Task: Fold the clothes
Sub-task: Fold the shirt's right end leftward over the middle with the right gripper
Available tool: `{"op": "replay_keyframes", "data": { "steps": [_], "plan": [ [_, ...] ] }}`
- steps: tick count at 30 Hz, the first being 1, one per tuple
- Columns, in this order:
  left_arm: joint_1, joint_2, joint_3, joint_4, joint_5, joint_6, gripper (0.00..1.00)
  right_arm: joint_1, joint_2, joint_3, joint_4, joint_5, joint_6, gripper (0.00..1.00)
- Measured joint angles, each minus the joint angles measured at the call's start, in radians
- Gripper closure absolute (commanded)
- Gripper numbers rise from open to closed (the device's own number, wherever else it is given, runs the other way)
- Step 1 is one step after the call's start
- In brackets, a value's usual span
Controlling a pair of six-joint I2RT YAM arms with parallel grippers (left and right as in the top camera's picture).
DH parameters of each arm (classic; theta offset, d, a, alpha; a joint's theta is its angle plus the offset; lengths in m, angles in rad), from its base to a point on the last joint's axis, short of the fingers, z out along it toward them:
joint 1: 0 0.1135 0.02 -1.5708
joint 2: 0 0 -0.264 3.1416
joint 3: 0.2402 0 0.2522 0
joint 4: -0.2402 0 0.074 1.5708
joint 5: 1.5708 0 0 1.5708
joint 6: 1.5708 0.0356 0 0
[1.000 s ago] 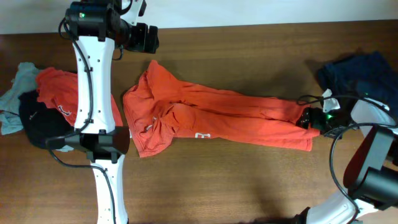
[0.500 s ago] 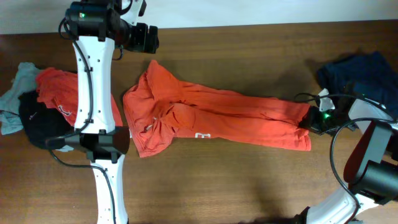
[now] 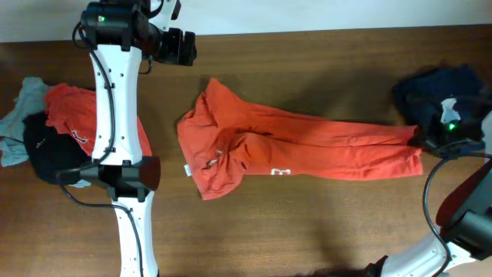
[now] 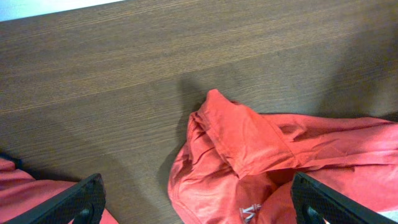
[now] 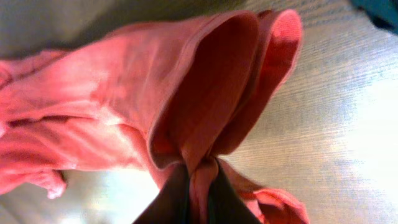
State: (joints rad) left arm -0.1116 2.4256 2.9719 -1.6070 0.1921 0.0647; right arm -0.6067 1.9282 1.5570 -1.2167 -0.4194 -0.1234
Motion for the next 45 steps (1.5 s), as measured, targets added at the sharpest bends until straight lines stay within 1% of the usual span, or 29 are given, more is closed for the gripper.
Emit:
{"op": "replay_keyframes", "data": {
  "steps": [3,4,8,10,16,17,18,20,21,22,24,26,29,32,35,37,39,40,41,42,43,44,45],
  "plan": [
    [0.0,0.0,0.0,0.002,0.0,0.0,0.05,0.039,0.0,0.061,-0.07,0.01,0.001,0.96],
    [0.0,0.0,0.0,0.003,0.0,0.0,0.01,0.06,-0.001,0.07,-0.08,0.012,0.003,0.96],
    [0.0,0.0,0.0,0.005,0.0,0.002,0.01,0.201,-0.001,0.079,-0.093,0.014,0.037,0.96],
    [0.0,0.0,0.0,0.007,0.0,0.003,0.01,0.33,-0.001,0.08,-0.075,0.013,0.073,0.96],
    [0.0,0.0,0.0,0.007,0.0,0.003,0.01,0.559,-0.001,0.08,0.034,0.042,0.188,0.96],
    [0.0,0.0,0.0,0.007,0.0,0.003,0.01,0.595,0.0,0.08,0.054,0.053,0.213,0.92],
    [0.0,0.0,0.0,0.007,0.0,0.003,0.01,0.618,0.001,0.08,0.064,0.058,0.23,0.78],
    [0.0,0.0,0.0,0.007,0.0,0.003,0.01,0.674,0.01,0.08,0.084,0.068,0.283,0.59],
    [0.0,0.0,0.0,0.007,0.0,0.003,0.01,0.701,0.019,0.08,0.088,0.07,0.301,0.47],
    [0.0,0.0,0.0,0.007,0.0,0.003,0.01,0.721,0.027,0.081,0.089,0.072,0.31,0.37],
    [0.0,0.0,0.0,0.008,0.0,0.003,0.01,0.76,0.04,0.081,0.088,0.076,0.331,0.2],
    [0.0,0.0,0.0,0.016,0.0,0.003,0.01,0.803,0.041,0.081,0.085,0.07,0.336,0.18],
    [0.0,0.0,0.0,0.019,0.0,0.003,0.01,0.859,0.041,0.081,0.074,0.063,0.338,0.18],
    [0.0,0.0,0.0,0.02,0.0,0.003,0.01,0.873,0.041,0.081,0.056,0.076,0.338,0.19],
    [0.0,0.0,0.0,0.02,0.0,0.003,0.01,0.863,0.041,0.081,0.011,0.156,0.353,0.24],
    [0.0,0.0,0.0,0.019,0.0,0.003,0.01,0.861,0.041,0.08,-0.007,0.211,0.364,0.3],
    [0.0,0.0,0.0,0.019,0.0,0.003,0.01,0.859,0.041,0.061,0.016,0.263,0.377,0.44],
    [0.0,0.0,0.0,0.019,0.0,0.003,0.01,0.859,0.041,0.05,0.029,0.273,0.384,0.5],
    [0.0,0.0,0.0,0.019,0.0,0.003,0.01,0.859,0.041,0.029,0.057,0.285,0.385,0.59],
    [0.0,0.0,0.0,0.019,0.0,0.003,0.01,0.859,0.041,-0.003,0.08,0.301,0.384,0.71],
    [0.0,0.0,0.0,0.019,0.0,0.003,0.01,0.858,0.041,-0.042,0.111,0.314,0.387,0.78],
    [0.0,0.0,0.0,0.019,0.0,0.003,0.01,0.856,0.041,-0.072,0.14,0.319,0.395,0.81],
    [0.0,0.0,0.0,0.019,0.0,0.003,0.01,0.856,0.041,-0.101,0.166,0.328,0.405,0.88]
  ]
}}
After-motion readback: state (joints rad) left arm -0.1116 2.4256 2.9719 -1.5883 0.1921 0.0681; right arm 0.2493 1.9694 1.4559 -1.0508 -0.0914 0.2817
